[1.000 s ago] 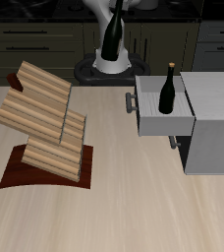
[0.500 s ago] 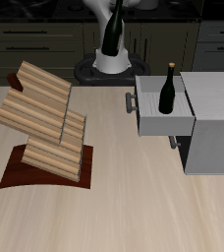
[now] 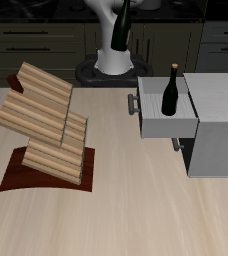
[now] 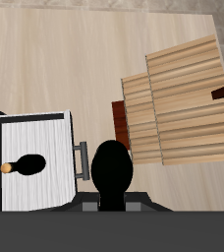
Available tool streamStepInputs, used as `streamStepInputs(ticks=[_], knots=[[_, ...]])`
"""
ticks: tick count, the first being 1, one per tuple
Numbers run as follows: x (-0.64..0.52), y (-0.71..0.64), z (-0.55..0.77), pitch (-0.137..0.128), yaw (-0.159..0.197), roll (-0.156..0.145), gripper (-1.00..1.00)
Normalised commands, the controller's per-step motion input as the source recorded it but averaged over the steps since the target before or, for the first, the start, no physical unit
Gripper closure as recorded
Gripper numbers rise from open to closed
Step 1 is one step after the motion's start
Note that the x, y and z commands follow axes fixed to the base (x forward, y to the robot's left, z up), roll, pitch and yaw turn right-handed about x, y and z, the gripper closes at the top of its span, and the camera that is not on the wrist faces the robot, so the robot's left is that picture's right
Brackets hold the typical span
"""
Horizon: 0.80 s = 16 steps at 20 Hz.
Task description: Place the wine bottle from the table into the top drawer
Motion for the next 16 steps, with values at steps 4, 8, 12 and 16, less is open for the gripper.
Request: streamStepInputs(ticks=[4,8,12,16], knots=[[-0.16,0.08,-0.04,0.003,0.024,-0.006,1.00],[-0.23,0.00,-0.03,-0.021,-0.004,-0.039,1.00],[-0.05,-0.05,-0.14,0.038,-0.025,-0.028,1.00],[-0.11,0.11,-0.23,0.022,0.017,0.030,1.00]])
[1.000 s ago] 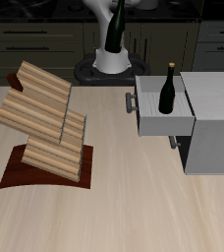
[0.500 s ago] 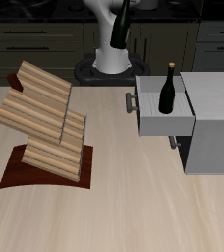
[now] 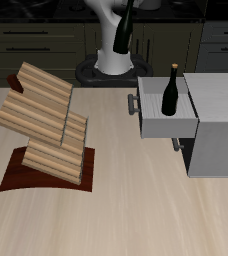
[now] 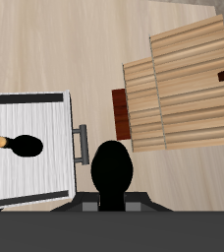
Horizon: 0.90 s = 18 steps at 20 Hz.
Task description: Place the wine bottle from the table into the top drawer
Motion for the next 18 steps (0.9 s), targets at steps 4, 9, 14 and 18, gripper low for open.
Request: streamStepInputs(ticks=[4,9,14,18], knots=[[-0.11,0.19,-0.23,0.049,0.015,0.034,1.00],[-0.23,0.19,-0.12,-0.004,0.024,0.020,1.00],[-0.13,0.20,-0.13,0.038,0.007,0.026,1.00],[-0.02,0.22,-0.08,-0.002,0.014,-0.003,1.00]])
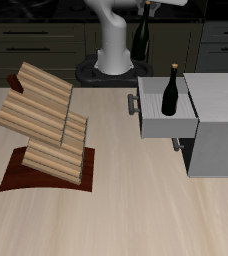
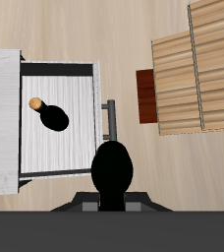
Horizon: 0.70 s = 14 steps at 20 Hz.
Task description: Place the wine bottle from the table into the top drawer
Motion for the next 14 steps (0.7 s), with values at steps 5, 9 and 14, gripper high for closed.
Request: streamStepInputs(ticks=[5,9,14], knots=[[0.17,0.21,-0.12,0.047,-0.005,0.009,1.00],[0.17,0.22,-0.15,0.070,-0.002,0.020,1.00],[0.01,0.24,-0.20,0.044,-0.008,0.039,1.00]])
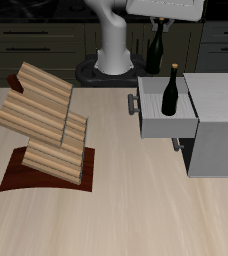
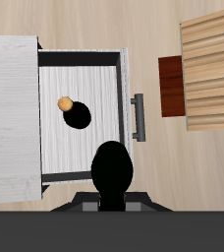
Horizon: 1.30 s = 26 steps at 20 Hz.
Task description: Place the wine bottle from the table into the top drawer
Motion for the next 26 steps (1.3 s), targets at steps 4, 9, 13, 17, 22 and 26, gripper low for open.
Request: streamStepInputs(ticks=[4,9,13,17,22,26], knots=[[0.07,0.16,-0.23,0.050,-0.010,0.032,1.00],[0.15,-0.04,-0.28,0.064,-0.026,-0.005,1.00],[0.07,-0.05,-0.16,0.016,-0.014,0.002,1.00],[-0.05,0.06,-0.21,-0.003,-0.016,0.027,1.00],[-0.06,0.08,-0.19,0.031,-0.017,0.024,1.00],[-0.13,0.12,-0.32,0.031,-0.007,0.062,1.00]])
